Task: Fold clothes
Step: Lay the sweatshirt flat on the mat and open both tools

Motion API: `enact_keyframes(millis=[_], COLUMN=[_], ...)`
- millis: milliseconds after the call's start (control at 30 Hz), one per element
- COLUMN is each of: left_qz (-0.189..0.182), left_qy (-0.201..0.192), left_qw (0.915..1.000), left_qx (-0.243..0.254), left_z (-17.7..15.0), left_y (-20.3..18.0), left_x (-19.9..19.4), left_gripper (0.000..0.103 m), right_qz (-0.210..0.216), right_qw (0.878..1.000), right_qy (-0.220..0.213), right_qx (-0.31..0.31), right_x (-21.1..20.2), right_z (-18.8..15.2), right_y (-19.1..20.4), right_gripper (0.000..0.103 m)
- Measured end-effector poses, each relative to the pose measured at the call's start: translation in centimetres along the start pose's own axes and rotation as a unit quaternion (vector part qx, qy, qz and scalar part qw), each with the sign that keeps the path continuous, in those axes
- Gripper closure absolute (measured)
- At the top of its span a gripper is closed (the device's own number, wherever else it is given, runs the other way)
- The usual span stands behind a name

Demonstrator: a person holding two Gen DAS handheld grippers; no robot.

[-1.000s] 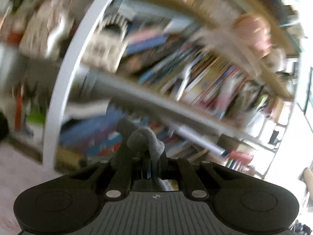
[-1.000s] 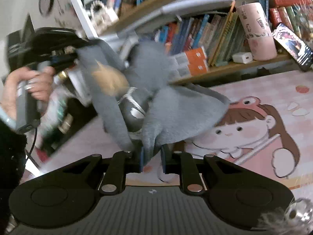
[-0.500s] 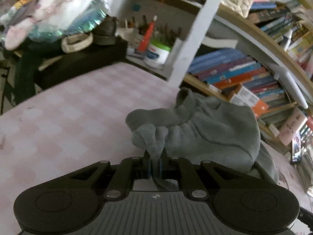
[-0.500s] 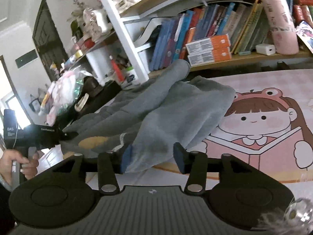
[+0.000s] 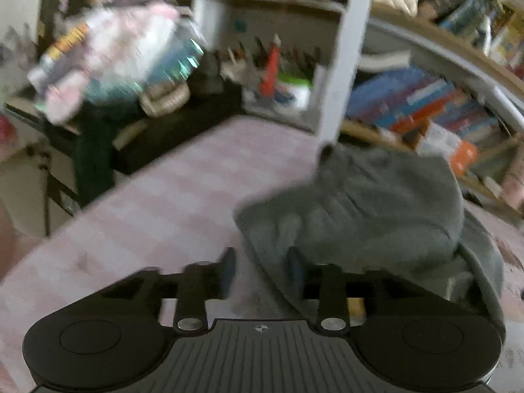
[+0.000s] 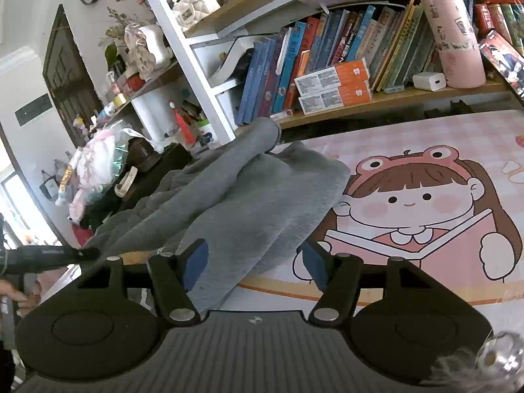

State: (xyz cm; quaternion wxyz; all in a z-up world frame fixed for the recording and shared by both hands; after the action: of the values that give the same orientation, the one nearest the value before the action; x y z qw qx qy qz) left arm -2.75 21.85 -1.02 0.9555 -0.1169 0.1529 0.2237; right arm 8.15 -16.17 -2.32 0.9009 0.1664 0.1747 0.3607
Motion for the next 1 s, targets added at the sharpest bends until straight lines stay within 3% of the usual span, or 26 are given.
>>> enact_keyframes(millis=[133,267,400,733,1000], left_qz=[-0.002,-0.06,-0.097,-0.12,-0.128], left_qy=[-0.058,-0.036,-0.017,-0.011,-0.027], left_qw=[0.9982,0.9971,0.9952,0.9927,0.9905], left_qx=[-0.014,-0.029,-0.007,0.011,0.043], left_z=[2.1,1.5,0.0,-1.4,-2.3], left_y=[-0.1,-2.5,-5.1,-6.4,-7.0], left_x=[-0.3,1.5,3.4,5.5,5.0], left_gripper=[0.058,0.057,0.052,0.049,0.036], right_qz=[-0.006,-0.012,-0.019,-0.035,-0.045], right_qw=[1.0,1.0,1.0,0.999,0.998], right_qy=[0.002,0.003,0.007,0.023,0.023], right_qx=[0.001,0.003,0.006,0.009,0.033], right_x=[0.2,0.3,0.5,1.3,1.7], right_z=[-0.1,-0.2,-0.4,-1.1,-1.1], right_y=[-0.3,-0.6,-0.9,-1.7,-2.5], right_gripper=[0.038,0.037,0.036,0.035,0.034])
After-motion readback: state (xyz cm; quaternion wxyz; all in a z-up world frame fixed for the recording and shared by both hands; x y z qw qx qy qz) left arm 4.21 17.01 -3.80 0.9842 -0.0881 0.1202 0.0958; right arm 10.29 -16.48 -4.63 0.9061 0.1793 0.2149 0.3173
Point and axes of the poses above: each gripper's, at about its wrist camera, not at the fingertips, and x roughly the way its jaws point, y to its left, z to its top, the point moved 6 cm from there along x, roughly the way its jaws point, and after that the axes turned 14 degrees about -y, right-handed, at the moved point
